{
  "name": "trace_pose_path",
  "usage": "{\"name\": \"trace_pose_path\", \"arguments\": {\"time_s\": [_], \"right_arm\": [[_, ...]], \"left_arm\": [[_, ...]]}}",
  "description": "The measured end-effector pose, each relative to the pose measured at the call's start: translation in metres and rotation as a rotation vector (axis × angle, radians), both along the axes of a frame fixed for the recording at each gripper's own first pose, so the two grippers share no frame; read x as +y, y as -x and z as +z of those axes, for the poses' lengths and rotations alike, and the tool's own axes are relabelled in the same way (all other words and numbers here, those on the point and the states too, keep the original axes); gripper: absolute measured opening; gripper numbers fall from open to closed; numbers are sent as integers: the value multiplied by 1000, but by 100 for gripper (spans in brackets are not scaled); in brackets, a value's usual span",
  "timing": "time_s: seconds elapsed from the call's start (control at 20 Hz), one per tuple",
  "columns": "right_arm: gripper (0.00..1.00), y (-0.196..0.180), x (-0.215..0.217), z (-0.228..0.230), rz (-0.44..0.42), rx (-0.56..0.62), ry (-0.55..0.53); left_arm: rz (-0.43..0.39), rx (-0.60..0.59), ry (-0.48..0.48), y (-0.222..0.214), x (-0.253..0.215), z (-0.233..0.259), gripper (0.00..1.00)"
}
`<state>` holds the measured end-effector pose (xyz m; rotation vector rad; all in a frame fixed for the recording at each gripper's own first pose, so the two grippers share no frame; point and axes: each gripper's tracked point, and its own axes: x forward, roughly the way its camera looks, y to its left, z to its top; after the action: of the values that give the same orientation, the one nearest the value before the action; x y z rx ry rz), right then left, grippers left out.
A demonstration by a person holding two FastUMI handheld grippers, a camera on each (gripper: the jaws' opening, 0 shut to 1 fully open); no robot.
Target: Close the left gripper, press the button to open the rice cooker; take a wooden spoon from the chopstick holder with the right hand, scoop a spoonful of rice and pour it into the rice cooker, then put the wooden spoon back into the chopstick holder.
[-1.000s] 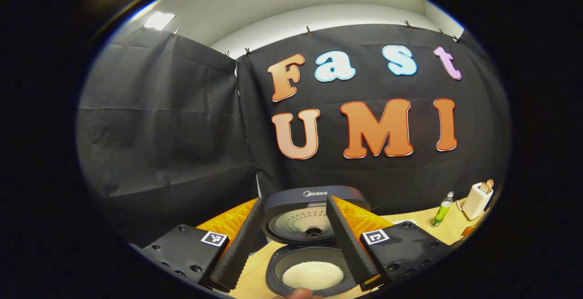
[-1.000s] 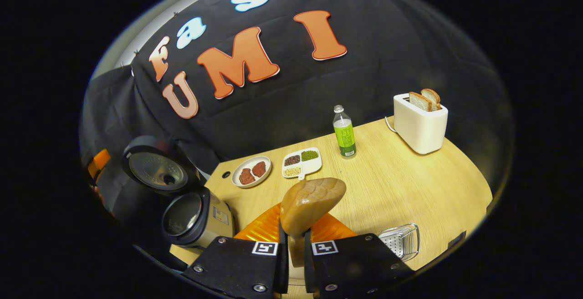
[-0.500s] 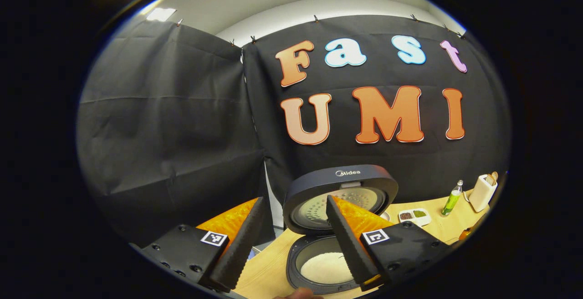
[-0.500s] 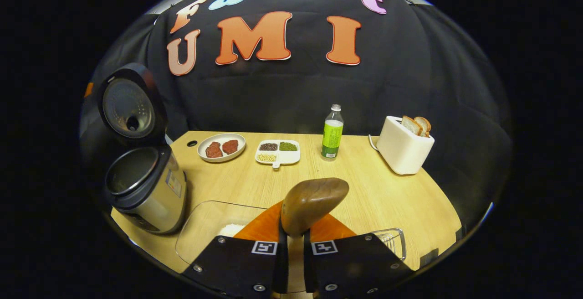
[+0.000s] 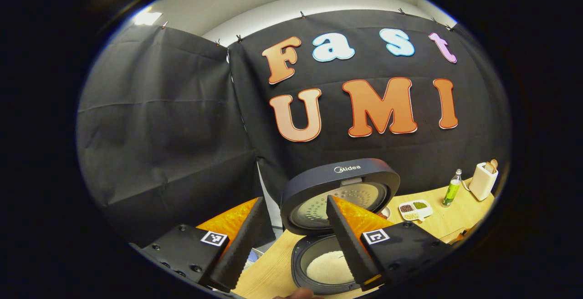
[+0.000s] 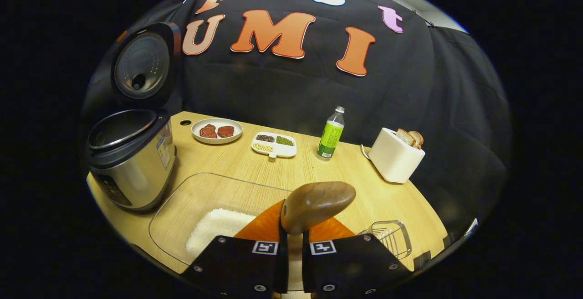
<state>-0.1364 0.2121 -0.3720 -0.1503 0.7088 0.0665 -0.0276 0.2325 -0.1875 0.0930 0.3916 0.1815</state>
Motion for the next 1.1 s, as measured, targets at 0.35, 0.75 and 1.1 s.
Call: {"name": "trace_pose_path", "arguments": {"time_s": [0.35,0.75,1.1], "right_arm": [[10,-3,3,-5,-71,73,-122],[10,10,72,-3,-118,190,-418],[10,5,79,-10,-230,307,-572]], "left_arm": [[9,20,-10,8,5,-5,95],[51,53,6,25,23,-15,95],[75,58,12,29,44,-19,95]]}}
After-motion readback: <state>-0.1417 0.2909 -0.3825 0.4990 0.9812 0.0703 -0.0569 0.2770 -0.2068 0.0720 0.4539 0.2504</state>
